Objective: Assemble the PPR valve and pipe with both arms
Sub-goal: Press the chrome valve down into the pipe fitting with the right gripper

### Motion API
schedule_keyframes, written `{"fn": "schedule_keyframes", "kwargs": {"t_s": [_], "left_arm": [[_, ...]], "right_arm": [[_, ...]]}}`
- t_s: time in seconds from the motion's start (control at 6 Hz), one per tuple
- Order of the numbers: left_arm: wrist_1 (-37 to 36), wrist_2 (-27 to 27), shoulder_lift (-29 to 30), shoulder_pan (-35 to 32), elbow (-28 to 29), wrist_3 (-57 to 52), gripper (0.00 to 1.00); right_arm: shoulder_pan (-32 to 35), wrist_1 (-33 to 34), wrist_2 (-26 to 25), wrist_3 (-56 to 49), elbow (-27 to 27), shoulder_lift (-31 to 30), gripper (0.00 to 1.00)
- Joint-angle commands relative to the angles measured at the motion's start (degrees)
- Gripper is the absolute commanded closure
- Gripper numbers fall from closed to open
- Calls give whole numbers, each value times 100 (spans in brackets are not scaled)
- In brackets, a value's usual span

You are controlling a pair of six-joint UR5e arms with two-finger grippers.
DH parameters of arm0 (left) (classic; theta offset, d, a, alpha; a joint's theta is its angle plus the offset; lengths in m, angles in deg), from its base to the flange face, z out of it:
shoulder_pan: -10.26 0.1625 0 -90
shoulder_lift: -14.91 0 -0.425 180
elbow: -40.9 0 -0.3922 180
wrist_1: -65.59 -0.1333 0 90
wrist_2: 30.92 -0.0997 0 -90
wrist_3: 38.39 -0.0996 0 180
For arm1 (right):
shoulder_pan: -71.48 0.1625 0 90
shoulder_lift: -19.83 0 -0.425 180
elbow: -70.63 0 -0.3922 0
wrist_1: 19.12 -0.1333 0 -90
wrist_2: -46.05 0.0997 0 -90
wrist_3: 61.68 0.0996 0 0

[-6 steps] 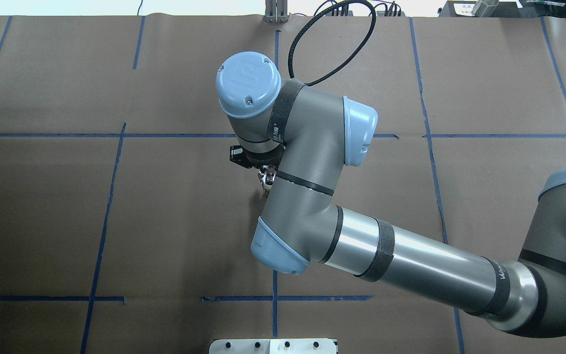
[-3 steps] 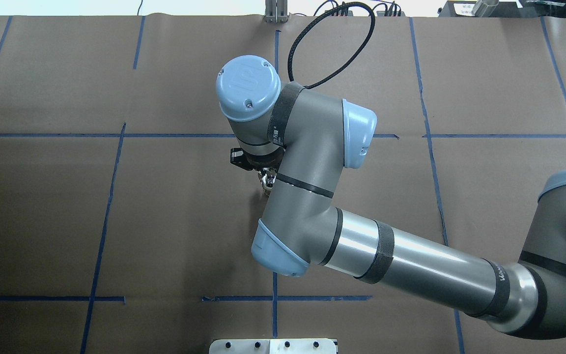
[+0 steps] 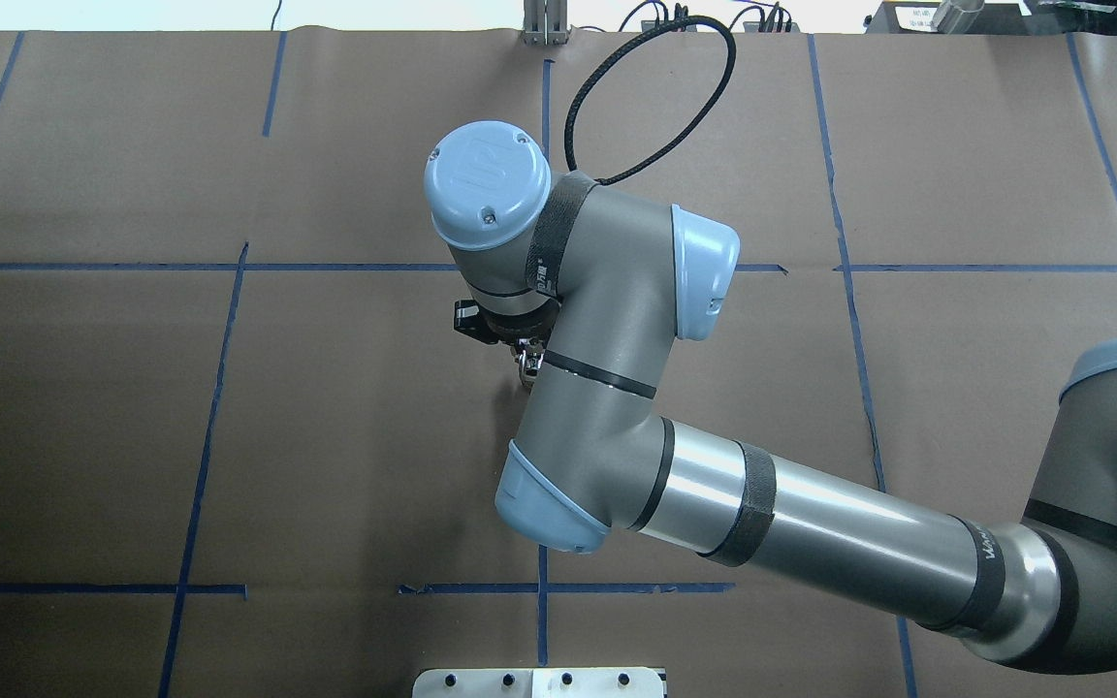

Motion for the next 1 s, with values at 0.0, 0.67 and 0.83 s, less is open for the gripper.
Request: {"fn": "schedule_keyframes", "kwargs": {"t_s": [0.0,0.67,0.83], "left_arm": [[9,2,0,-3,16,-9,0],[9,-7,9,6,17,-1,0],[9,-7,9,-2,17,-1,0]], "right_arm": [[-8,-6,0,3,32,-2,100],[1,-332,-44,-23,217,-37,100],[1,-332,-35,-23,208,-55,97]]}}
